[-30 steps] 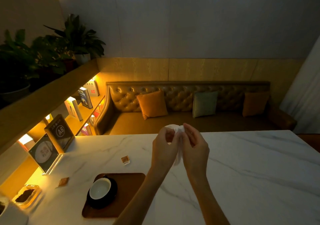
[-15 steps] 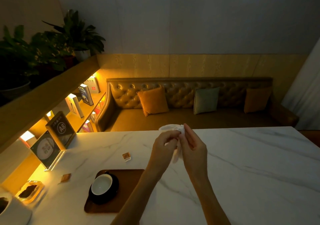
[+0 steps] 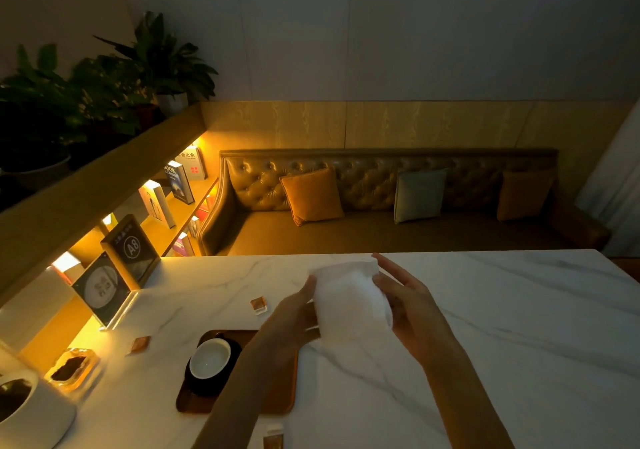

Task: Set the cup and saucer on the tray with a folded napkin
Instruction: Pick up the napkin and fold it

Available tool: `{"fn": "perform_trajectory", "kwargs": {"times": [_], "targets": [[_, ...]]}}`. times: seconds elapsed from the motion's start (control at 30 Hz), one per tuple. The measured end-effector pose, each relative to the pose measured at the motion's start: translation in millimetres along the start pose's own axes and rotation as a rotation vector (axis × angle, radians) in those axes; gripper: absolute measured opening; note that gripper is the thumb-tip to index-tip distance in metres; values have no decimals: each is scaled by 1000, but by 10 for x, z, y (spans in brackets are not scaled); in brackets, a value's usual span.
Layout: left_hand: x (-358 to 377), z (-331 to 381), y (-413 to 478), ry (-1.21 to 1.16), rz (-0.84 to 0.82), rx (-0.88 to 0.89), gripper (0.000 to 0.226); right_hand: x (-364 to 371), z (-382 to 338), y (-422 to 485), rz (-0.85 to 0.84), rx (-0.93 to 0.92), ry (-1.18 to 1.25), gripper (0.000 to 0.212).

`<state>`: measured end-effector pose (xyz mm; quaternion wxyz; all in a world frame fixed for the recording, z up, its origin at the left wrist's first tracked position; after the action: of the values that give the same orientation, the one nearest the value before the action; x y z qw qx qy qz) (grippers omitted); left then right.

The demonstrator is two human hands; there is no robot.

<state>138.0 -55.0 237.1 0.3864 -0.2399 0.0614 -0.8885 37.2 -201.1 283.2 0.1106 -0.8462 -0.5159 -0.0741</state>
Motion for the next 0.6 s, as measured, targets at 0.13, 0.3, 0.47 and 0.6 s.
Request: {"fn": "perform_trajectory", "kwargs": {"times": [0.13,0.3,0.47,0.6], "targets": [[8,-128,10,-108,-27,-63,45,-140,288,18,-26,116,203,48],[19,-102,-13,-89,-19,-19,38,-208,579,-48,-101,220,153,54],[32,-30,-142,105,-140,-34,42,-349,523,-42,-110,177,86,74],[-19,10,-178,160,-130,-25,37,-225,404,-85,-246,149,-129,77]]}}
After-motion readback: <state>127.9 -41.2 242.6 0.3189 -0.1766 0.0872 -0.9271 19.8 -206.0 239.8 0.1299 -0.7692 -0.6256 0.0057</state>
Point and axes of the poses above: each hand's wrist, its own y-axis towards the middle knuckle, its own x-axis out of the palm, z = x × y, the point moved 8 cm from there along y, towards the middle knuckle, and after that the axes turned 6 degrees about -y, right-handed, at the moved point
